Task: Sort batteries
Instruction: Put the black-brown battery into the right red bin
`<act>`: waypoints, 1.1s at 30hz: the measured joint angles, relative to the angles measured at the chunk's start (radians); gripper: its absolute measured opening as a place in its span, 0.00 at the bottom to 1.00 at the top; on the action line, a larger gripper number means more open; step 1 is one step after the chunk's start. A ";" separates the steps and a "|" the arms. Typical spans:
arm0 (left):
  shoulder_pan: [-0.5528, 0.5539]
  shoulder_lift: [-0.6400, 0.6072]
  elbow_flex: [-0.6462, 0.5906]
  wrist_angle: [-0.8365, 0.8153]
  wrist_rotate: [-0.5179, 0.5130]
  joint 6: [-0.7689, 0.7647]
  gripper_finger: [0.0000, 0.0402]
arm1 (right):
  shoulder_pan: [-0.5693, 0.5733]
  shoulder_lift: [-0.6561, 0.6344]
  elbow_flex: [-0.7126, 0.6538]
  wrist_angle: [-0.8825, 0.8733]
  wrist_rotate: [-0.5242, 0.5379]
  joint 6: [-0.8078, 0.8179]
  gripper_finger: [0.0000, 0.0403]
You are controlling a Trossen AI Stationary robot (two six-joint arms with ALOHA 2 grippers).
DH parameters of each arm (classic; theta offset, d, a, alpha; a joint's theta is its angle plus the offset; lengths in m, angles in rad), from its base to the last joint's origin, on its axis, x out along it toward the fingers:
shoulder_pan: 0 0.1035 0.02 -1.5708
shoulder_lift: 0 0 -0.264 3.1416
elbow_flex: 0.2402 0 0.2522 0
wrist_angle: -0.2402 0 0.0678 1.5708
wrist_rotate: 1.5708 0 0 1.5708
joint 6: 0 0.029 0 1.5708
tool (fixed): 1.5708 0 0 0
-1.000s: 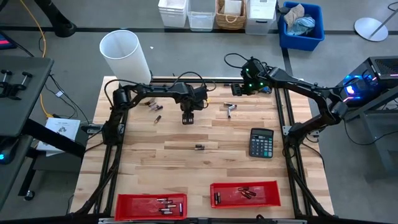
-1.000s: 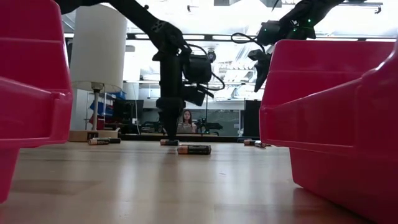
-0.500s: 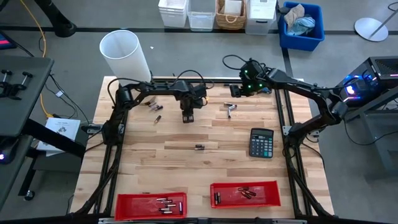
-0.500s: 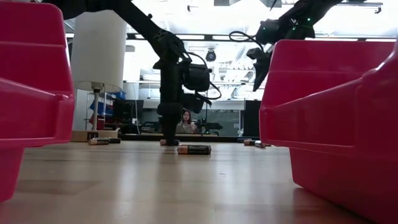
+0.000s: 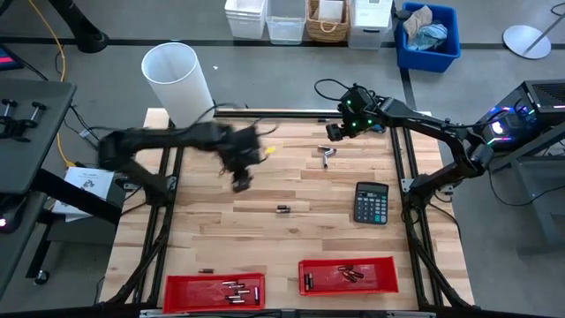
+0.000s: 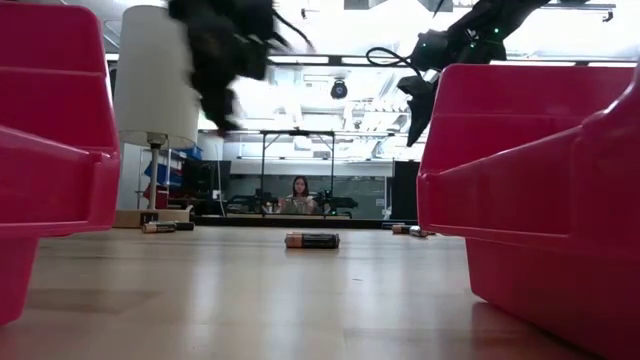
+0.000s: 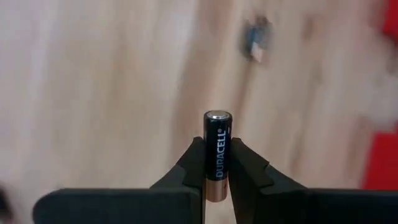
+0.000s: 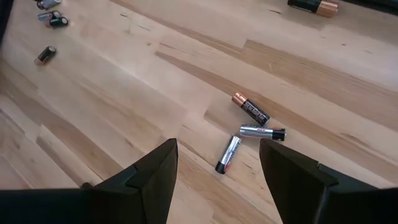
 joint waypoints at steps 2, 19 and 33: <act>-0.070 -0.130 -0.112 0.004 -0.006 -0.100 0.07 | 0.000 0.000 0.000 0.000 -0.001 -0.021 0.55; -0.933 -0.200 -0.227 0.412 -0.121 -0.884 0.07 | 0.000 0.000 0.000 0.000 -0.096 -0.167 0.55; -0.471 0.022 -0.181 0.975 -0.150 0.198 0.07 | 0.105 0.000 0.000 0.031 -0.252 -0.076 0.55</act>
